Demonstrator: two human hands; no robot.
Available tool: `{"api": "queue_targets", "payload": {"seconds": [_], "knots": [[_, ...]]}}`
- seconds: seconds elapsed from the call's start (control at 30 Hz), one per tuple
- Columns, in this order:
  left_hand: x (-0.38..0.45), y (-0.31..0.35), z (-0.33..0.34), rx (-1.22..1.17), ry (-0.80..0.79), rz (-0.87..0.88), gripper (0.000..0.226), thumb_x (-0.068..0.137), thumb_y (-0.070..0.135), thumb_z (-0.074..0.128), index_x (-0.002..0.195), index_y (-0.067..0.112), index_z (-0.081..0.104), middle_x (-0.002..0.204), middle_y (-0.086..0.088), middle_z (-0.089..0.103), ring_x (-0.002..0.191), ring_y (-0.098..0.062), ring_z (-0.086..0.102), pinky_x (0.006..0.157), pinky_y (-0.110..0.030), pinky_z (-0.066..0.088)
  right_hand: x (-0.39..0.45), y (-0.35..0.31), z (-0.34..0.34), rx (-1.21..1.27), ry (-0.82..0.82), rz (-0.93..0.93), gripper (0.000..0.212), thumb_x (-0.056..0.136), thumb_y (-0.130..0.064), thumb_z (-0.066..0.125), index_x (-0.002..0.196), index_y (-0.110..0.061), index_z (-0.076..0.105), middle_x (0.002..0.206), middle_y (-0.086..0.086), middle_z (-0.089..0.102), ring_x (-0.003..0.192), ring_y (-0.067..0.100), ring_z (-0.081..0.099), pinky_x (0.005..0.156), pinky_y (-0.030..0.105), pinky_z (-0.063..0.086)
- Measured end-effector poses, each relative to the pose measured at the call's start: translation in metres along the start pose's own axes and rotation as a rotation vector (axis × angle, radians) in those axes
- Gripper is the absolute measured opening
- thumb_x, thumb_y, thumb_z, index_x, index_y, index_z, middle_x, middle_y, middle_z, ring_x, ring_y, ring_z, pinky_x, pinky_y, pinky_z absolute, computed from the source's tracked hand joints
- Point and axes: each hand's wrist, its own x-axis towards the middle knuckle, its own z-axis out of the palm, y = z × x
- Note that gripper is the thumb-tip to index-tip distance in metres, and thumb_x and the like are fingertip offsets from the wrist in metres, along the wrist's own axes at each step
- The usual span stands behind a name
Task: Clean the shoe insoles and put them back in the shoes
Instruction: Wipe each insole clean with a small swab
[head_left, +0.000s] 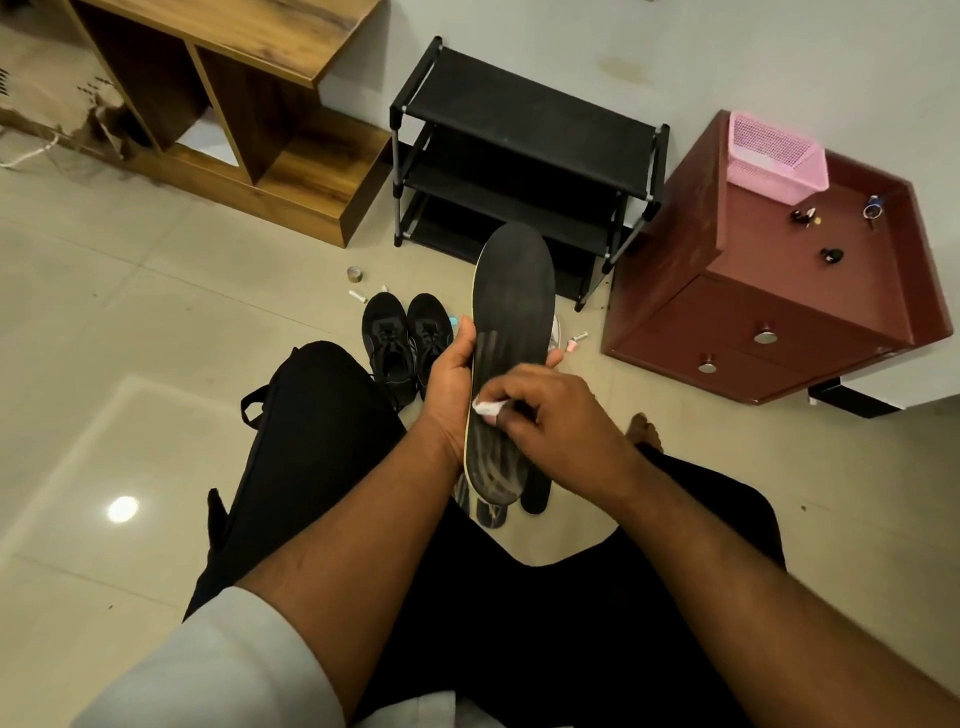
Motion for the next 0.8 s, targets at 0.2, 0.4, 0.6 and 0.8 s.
{"api": "queue_targets", "payload": {"seconds": [0.2,0.4,0.6,0.8], "knots": [[0.0,-0.003,0.004,0.04,-0.035,0.018,0.066,0.096,0.062,0.037,0.131,0.01,0.058,0.125,-0.018,0.063,0.112,-0.032,0.061,0.098,-0.051,0.046,0.026,0.012,-0.044,0.052,0.213,0.1,0.01,0.086,-0.029,0.067,0.095,-0.027,0.072,0.088,-0.016,0.064,0.088,0.009,0.062,0.069,0.034,0.057],[-0.001,-0.005,0.003,0.03,-0.071,0.018,0.071,0.088,0.062,0.045,0.141,0.015,0.05,0.143,-0.019,0.052,0.132,-0.037,0.048,0.099,-0.063,0.043,0.066,0.014,-0.05,-0.198,0.314,0.025,0.017,0.088,-0.027,0.059,0.099,-0.023,0.071,0.096,-0.008,0.063,0.092,0.009,0.057,0.085,0.039,0.049],[-0.002,0.003,0.002,0.025,0.081,0.089,0.054,0.098,0.053,0.042,0.108,0.007,0.07,0.102,-0.016,0.07,0.095,-0.027,0.068,0.081,-0.039,0.058,0.04,0.006,-0.014,-0.138,0.138,-0.045,0.016,0.089,-0.016,0.062,0.101,-0.017,0.072,0.092,-0.005,0.063,0.083,0.005,0.056,0.074,0.016,0.044],[0.006,-0.001,0.003,0.04,0.112,0.126,0.053,0.102,0.037,0.041,0.085,0.004,0.079,0.087,-0.013,0.074,0.078,-0.022,0.073,0.072,-0.03,0.06,0.029,0.009,-0.001,0.222,0.294,0.25,0.008,0.085,-0.018,0.069,0.091,-0.022,0.072,0.085,-0.012,0.068,0.082,0.004,0.063,0.079,0.029,0.055]]}}
